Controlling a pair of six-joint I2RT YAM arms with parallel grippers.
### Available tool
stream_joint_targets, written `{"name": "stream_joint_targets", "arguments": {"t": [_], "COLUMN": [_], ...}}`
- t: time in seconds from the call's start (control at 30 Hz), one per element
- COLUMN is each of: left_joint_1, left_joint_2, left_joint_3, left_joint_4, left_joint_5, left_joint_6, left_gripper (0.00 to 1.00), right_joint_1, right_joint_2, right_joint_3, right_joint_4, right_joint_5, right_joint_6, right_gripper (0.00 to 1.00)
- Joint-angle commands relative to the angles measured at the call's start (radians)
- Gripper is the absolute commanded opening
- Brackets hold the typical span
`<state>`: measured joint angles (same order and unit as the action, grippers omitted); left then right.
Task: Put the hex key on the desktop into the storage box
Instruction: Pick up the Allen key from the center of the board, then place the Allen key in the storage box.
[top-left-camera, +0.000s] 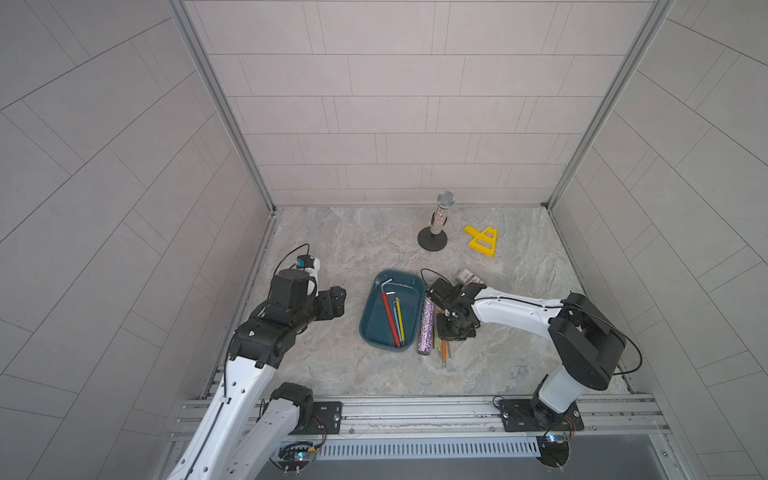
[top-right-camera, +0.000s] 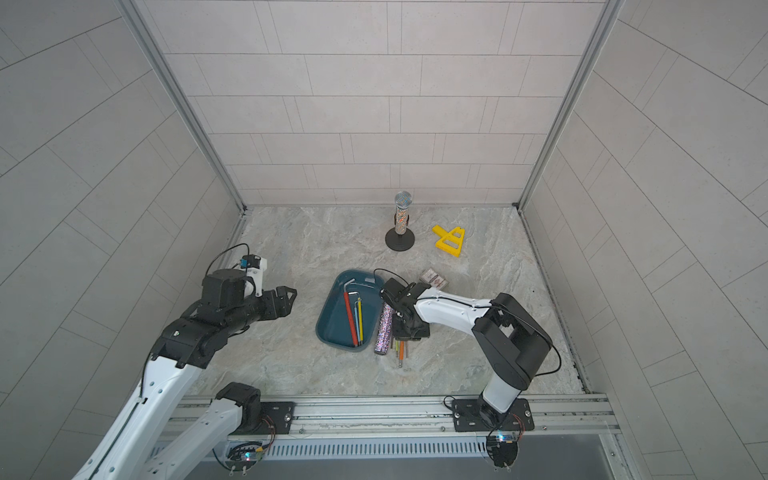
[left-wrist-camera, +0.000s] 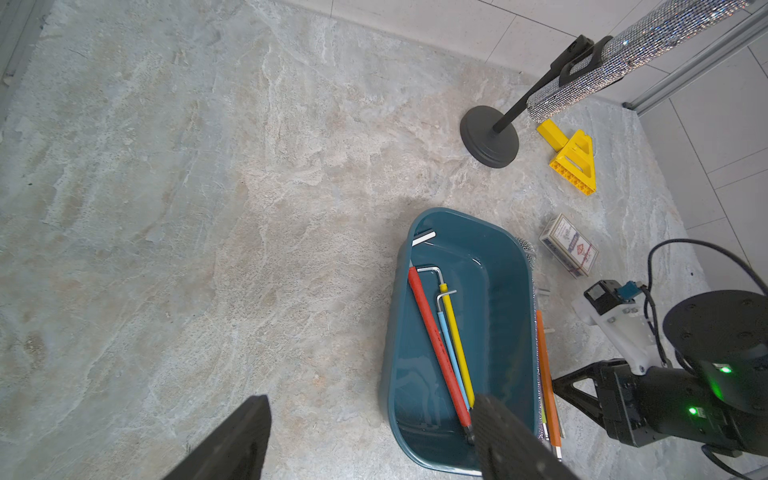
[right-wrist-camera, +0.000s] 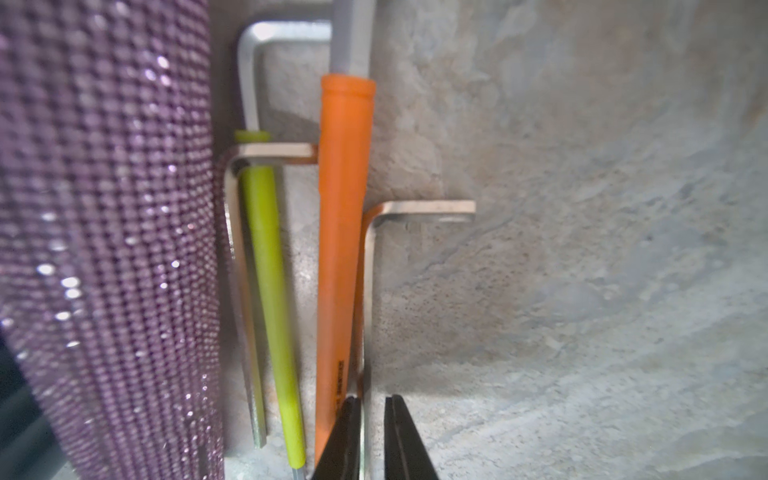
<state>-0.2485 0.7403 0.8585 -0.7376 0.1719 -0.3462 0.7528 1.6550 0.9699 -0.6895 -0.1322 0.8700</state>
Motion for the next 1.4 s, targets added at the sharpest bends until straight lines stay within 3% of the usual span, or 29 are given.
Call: {"name": "stream_joint_targets", "arguments": {"t": [0.0,0.43,0.67,0.9,1.17,1.37], "left_joint_1": [0.007,0.010,0.013,0.012,0.014,0.015], "left_joint_2": [-0.009,-0.009,-0.009,-0.012,-0.011,-0.013], "left_joint_3": [-0.008,-0.008,-0.009,-0.009,-0.009,-0.008], "left_joint_4": [0.010,0.010,0.012,0.012,0.014,0.013], "left_joint_5": [0.001,0.002,0.005,0.005,0.008,0.001], "left_joint_6": [0.013,0.013,0.013,0.013,0.013,0.011], "left_gripper": [0.84,0.84,0.84,0.84,0.84,0.83], "right_joint_1": [0.005,-0.027,-0.041,-0.041,0.018,0.087], "right_joint_2": [0.018,0.011,-0.001,-0.080,-0.170,-0.059], "right_joint_3": [-0.007,-0.051,-0.054,-0.031,0.143,0.380], "right_joint_4": [-0.001,-0.008,-0.007,-0.064,-0.120,-0.115], "right_joint_5": [0.008,0.043,0.048,0.137,0.221,0.167], "right_joint_6": [0.012,0.034,0.035,0.032,-0.049,-0.131], "right_gripper": [0.17,0.17,0.01,0.00,0.00,0.00]}}
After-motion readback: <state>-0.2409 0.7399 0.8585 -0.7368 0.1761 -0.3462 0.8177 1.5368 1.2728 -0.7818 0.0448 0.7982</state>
